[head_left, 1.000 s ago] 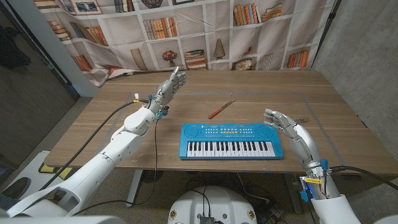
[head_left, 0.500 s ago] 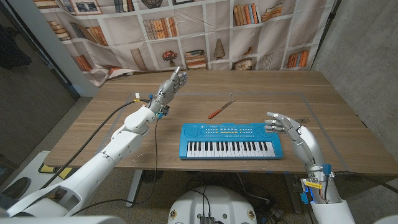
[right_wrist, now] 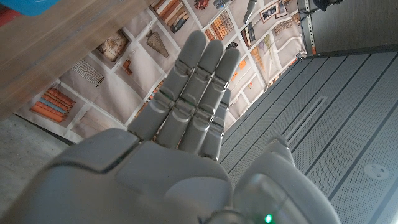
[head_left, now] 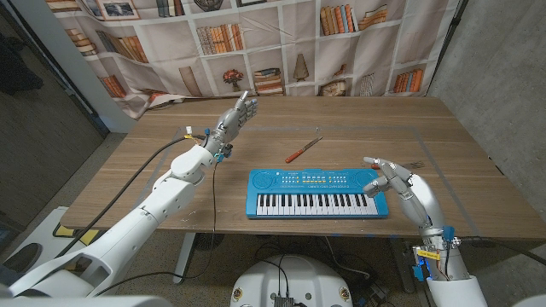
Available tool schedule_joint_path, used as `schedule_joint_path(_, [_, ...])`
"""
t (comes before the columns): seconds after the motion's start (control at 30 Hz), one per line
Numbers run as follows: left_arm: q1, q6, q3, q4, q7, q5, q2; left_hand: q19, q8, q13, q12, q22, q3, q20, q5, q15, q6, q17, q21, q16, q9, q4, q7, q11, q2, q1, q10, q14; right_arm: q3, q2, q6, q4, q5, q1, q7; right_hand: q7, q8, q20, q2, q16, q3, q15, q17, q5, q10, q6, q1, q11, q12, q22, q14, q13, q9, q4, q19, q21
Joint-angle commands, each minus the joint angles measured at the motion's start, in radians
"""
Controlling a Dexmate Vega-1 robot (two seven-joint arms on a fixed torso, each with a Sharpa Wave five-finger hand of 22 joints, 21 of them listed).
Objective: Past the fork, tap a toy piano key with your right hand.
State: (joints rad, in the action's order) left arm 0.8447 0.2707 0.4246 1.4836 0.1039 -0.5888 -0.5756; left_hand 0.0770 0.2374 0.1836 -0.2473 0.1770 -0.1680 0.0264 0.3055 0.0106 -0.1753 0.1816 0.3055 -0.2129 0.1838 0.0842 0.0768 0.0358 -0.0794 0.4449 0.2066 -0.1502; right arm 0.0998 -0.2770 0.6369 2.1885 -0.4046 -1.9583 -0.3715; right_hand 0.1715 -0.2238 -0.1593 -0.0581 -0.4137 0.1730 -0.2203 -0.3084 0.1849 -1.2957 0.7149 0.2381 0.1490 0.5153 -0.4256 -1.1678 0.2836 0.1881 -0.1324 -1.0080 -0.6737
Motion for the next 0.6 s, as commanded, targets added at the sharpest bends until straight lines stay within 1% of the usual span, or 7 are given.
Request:
schedule_joint_path(0.03, [0.003, -0.007, -0.001, 0.001, -0.008, -0.001, 0.0, 0.013, -0.002, 0.006, 0.001, 0.002, -0.01, 0.001, -0.001, -0.003, -0.011, 0.003, -0.005, 0.0, 0.002, 0.001, 0.002, 0.0, -0.001, 0.009, 0.01, -0.012, 0.001, -0.014, -0.039, 0.025, 0.002, -0.014, 0.007, 0.006, 0.004, -0.064, -0.034, -0.033, 0.056, -0.003, -0.02, 0.006, -0.025, 0.021, 0.088, 0.011, 0.027, -0.054, -0.074, 0.048, 0.002, -0.026, -0.021, -0.05])
schedule_joint_path(0.1, [0.005, -0.01, -0.003, 0.005, -0.012, -0.003, -0.001, 0.019, -0.003, 0.006, 0.001, 0.002, -0.01, 0.002, -0.001, -0.003, -0.013, 0.003, -0.005, 0.0, 0.002, 0.001, 0.002, 0.0, -0.003, 0.011, 0.015, -0.016, 0.001, -0.018, -0.048, 0.031, 0.009, -0.017, 0.012, 0.011, 0.015, -0.064, -0.047, -0.072, 0.11, -0.004, -0.043, 0.022, -0.037, 0.025, 0.159, 0.02, 0.031, -0.122, -0.14, 0.069, 0.002, -0.035, -0.081, -0.116])
schedule_joint_path(0.23, [0.009, -0.014, -0.004, 0.011, -0.016, -0.004, -0.004, 0.029, -0.005, 0.006, 0.002, 0.002, -0.01, 0.01, -0.002, -0.003, -0.015, 0.003, -0.003, -0.001, 0.002, 0.0, 0.002, 0.0, -0.005, 0.013, 0.019, -0.025, -0.001, -0.023, -0.046, 0.03, 0.015, -0.016, 0.01, 0.024, 0.017, -0.063, -0.019, -0.158, 0.201, -0.002, -0.096, 0.057, -0.087, 0.071, 0.214, 0.045, 0.046, -0.305, -0.216, 0.097, 0.005, -0.029, -0.163, -0.235])
schedule_joint_path(0.27, [0.009, -0.015, -0.004, 0.012, -0.017, -0.003, -0.004, 0.033, -0.005, 0.006, 0.003, 0.002, -0.011, 0.011, -0.002, -0.002, -0.016, 0.003, -0.003, -0.002, 0.002, 0.0, 0.001, 0.0, -0.005, 0.013, 0.02, -0.027, -0.002, -0.024, -0.043, 0.027, 0.015, -0.015, 0.008, 0.026, 0.022, -0.063, -0.006, -0.206, 0.256, -0.002, -0.12, 0.071, -0.094, 0.074, 0.218, 0.052, 0.059, -0.408, -0.221, 0.108, 0.007, -0.023, -0.184, -0.276])
schedule_joint_path(0.3, [0.01, -0.017, -0.005, 0.013, -0.019, -0.003, -0.005, 0.033, -0.005, 0.006, 0.003, 0.002, -0.011, 0.011, -0.002, -0.001, -0.016, 0.003, -0.003, -0.001, 0.002, 0.0, 0.002, -0.001, -0.005, 0.014, 0.02, -0.028, -0.003, -0.023, -0.041, 0.026, 0.016, -0.013, 0.004, 0.03, 0.021, -0.062, -0.003, -0.214, 0.268, -0.003, -0.123, 0.073, -0.099, 0.079, 0.215, 0.049, 0.063, -0.424, -0.222, 0.109, 0.007, -0.021, -0.179, -0.277])
schedule_joint_path(0.37, [0.011, -0.018, -0.006, 0.015, -0.021, -0.003, -0.006, 0.034, -0.005, 0.006, 0.003, 0.002, -0.011, 0.011, -0.003, -0.001, -0.018, 0.003, -0.003, -0.001, 0.002, 0.0, 0.003, 0.0, -0.006, 0.014, 0.022, -0.029, -0.005, -0.022, -0.037, 0.022, 0.014, -0.011, -0.001, 0.031, 0.023, -0.062, 0.02, -0.277, 0.336, -0.003, -0.142, 0.079, -0.11, 0.082, 0.228, 0.047, 0.096, -0.532, -0.23, 0.114, 0.009, -0.025, -0.193, -0.305])
schedule_joint_path(0.6, [0.011, -0.019, -0.01, 0.011, -0.026, -0.007, -0.004, 0.04, -0.007, 0.006, 0.005, 0.002, -0.011, 0.007, -0.003, -0.001, -0.02, 0.003, -0.004, 0.0, 0.002, 0.0, 0.003, 0.0, -0.008, 0.016, 0.025, -0.032, -0.016, -0.014, -0.024, 0.008, -0.001, 0.002, -0.028, 0.034, 0.032, -0.063, 0.107, -0.466, 0.447, 0.003, -0.168, 0.064, -0.124, 0.09, 0.251, 0.046, 0.283, -0.77, -0.233, 0.163, 0.014, -0.026, -0.233, -0.329])
